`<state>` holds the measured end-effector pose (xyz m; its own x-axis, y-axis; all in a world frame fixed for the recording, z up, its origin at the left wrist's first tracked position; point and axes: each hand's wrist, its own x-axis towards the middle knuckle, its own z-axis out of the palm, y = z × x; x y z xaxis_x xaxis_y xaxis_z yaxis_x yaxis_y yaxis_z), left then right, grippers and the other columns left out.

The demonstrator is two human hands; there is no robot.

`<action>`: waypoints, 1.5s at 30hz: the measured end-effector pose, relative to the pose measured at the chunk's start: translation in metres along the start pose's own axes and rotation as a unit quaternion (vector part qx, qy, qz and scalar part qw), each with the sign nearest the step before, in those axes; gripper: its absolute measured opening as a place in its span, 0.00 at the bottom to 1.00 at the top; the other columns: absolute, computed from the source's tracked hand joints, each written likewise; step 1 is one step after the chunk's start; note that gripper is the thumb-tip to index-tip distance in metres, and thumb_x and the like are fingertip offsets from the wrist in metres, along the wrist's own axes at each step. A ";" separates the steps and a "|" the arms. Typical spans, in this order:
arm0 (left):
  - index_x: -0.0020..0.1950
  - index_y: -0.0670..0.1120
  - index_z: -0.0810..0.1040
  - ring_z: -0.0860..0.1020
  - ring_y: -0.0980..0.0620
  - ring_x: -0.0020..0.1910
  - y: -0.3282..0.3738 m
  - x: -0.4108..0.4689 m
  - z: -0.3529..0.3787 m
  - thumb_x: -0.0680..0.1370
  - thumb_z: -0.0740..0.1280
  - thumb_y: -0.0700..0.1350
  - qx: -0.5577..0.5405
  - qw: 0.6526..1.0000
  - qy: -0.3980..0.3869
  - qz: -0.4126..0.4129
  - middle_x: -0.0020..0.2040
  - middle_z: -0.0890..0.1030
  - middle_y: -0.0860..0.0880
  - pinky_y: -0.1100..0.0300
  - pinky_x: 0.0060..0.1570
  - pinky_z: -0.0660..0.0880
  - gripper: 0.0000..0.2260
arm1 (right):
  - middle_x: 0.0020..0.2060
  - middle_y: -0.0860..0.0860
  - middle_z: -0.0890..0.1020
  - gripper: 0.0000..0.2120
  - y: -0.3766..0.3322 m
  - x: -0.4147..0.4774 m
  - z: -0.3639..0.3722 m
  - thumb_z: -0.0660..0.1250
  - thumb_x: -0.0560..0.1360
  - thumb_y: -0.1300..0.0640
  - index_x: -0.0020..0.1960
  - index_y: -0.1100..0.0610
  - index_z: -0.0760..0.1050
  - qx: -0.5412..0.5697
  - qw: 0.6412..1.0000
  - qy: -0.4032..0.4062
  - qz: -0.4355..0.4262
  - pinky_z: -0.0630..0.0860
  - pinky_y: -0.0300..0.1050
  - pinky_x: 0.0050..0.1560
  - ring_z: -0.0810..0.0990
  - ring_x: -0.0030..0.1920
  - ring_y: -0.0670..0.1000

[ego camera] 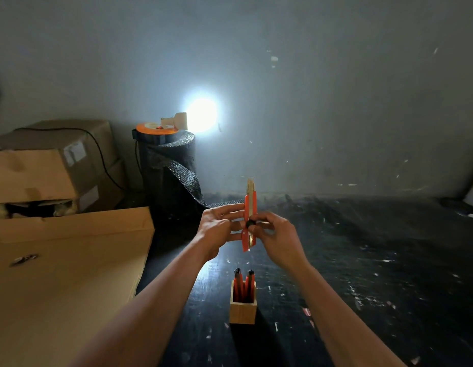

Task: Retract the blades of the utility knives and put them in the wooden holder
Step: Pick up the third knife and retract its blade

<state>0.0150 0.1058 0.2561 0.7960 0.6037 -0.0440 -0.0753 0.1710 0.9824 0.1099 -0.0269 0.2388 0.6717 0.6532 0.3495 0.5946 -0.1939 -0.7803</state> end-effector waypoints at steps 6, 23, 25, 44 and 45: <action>0.61 0.39 0.85 0.89 0.45 0.43 0.002 0.001 0.000 0.75 0.69 0.24 0.009 1.000 0.012 -0.002 0.53 0.89 0.41 0.52 0.38 0.86 0.18 | 0.48 0.40 0.82 0.08 0.007 -0.010 0.008 0.71 0.76 0.54 0.55 0.51 0.81 0.000 1.000 -0.008 0.015 0.70 0.24 0.45 0.80 0.48 0.39; 0.53 0.45 0.85 0.89 0.49 0.39 0.013 0.020 0.008 0.76 0.67 0.23 0.013 0.999 0.004 0.029 0.43 0.90 0.50 0.54 0.38 0.86 0.19 | 0.50 0.40 0.80 0.14 0.008 0.008 0.008 0.71 0.77 0.54 0.61 0.48 0.73 0.019 1.000 -0.014 0.006 0.70 0.20 0.39 0.78 0.45 0.37; 0.51 0.46 0.85 0.89 0.49 0.40 0.014 0.021 0.008 0.76 0.67 0.23 0.008 0.999 0.001 0.032 0.44 0.90 0.49 0.55 0.37 0.86 0.19 | 0.54 0.43 0.82 0.14 0.010 0.009 0.008 0.69 0.78 0.56 0.63 0.48 0.75 -0.001 1.000 -0.017 -0.010 0.72 0.24 0.47 0.77 0.50 0.39; 0.56 0.42 0.84 0.89 0.48 0.39 0.010 0.028 0.016 0.76 0.66 0.22 0.015 0.999 0.019 0.024 0.44 0.90 0.47 0.53 0.37 0.86 0.19 | 0.54 0.45 0.82 0.12 0.013 0.015 0.004 0.69 0.78 0.56 0.61 0.49 0.74 0.003 1.000 -0.020 -0.006 0.71 0.22 0.38 0.77 0.47 0.40; 0.56 0.42 0.85 0.89 0.48 0.39 0.010 0.028 0.016 0.76 0.67 0.22 0.017 0.999 0.021 0.023 0.44 0.90 0.48 0.53 0.37 0.86 0.18 | 0.55 0.47 0.82 0.11 0.015 0.015 0.004 0.69 0.78 0.56 0.60 0.50 0.76 -0.002 1.000 -0.021 -0.009 0.71 0.20 0.38 0.77 0.46 0.40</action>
<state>0.0458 0.1120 0.2672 0.7664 0.6423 -0.0054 -0.0901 0.1159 0.9892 0.1268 -0.0176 0.2304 0.6415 0.6873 0.3407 0.6078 -0.1844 -0.7724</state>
